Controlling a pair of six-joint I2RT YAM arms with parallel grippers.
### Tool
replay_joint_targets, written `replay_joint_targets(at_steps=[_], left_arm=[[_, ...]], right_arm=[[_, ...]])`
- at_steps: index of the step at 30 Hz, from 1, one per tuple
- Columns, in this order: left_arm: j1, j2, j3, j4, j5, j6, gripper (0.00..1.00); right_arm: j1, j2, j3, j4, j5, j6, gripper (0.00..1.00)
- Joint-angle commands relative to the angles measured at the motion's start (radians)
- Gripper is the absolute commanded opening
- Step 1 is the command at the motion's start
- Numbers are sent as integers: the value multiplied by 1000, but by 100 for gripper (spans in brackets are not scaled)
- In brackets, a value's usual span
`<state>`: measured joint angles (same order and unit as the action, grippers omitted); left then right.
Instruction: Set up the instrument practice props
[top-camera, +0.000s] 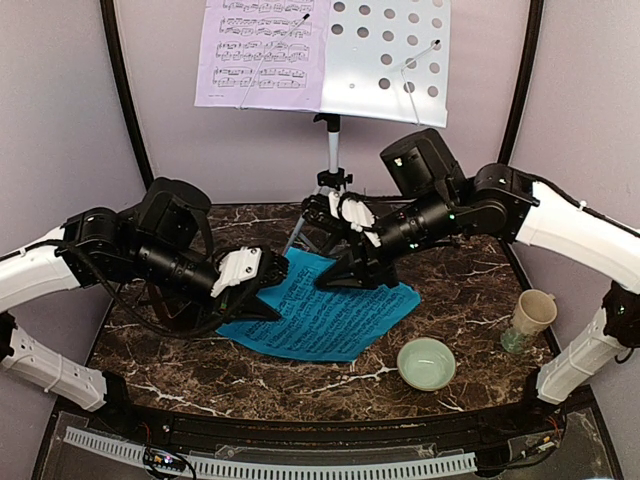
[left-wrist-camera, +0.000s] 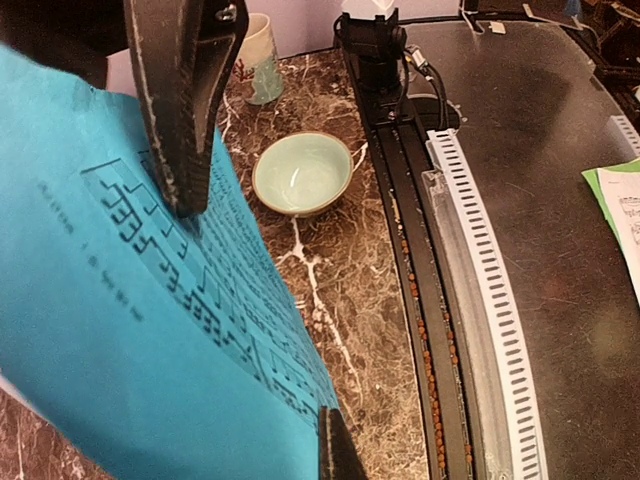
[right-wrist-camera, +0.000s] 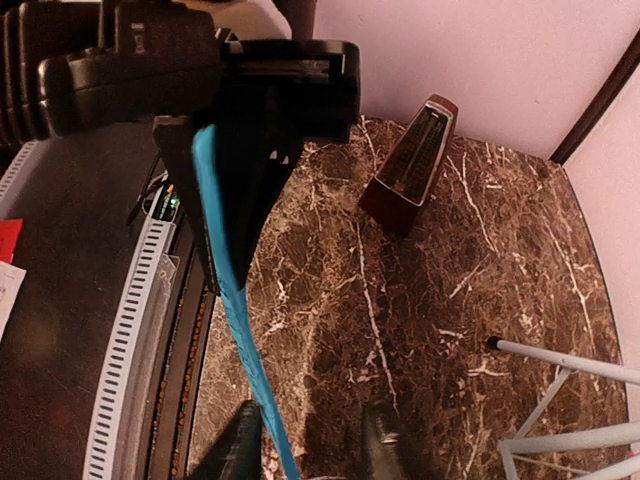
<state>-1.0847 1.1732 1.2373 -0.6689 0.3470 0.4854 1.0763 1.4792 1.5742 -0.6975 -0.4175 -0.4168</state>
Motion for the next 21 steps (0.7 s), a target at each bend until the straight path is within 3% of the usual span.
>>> replay_joint_targets(at_steps=[1, 3, 9, 16, 21], left_arm=[[-1, -66, 15, 9, -120, -12, 3], [-1, -115, -18, 87, -159, -29, 13], [-1, -300, -176, 403, -410, -131, 54], [0, -489, -397, 687, -389, -227, 67], [-1, -402, -401, 781, -304, -271, 76]], right_arm=[[17, 17, 24, -47, 18, 29, 13], [17, 9, 19, -42, 32, 48, 0], [8, -112, -39, 126, 124, 131, 0], [-99, -284, -149, 432, 10, 294, 0], [-146, -333, -184, 569, -109, 381, 0]])
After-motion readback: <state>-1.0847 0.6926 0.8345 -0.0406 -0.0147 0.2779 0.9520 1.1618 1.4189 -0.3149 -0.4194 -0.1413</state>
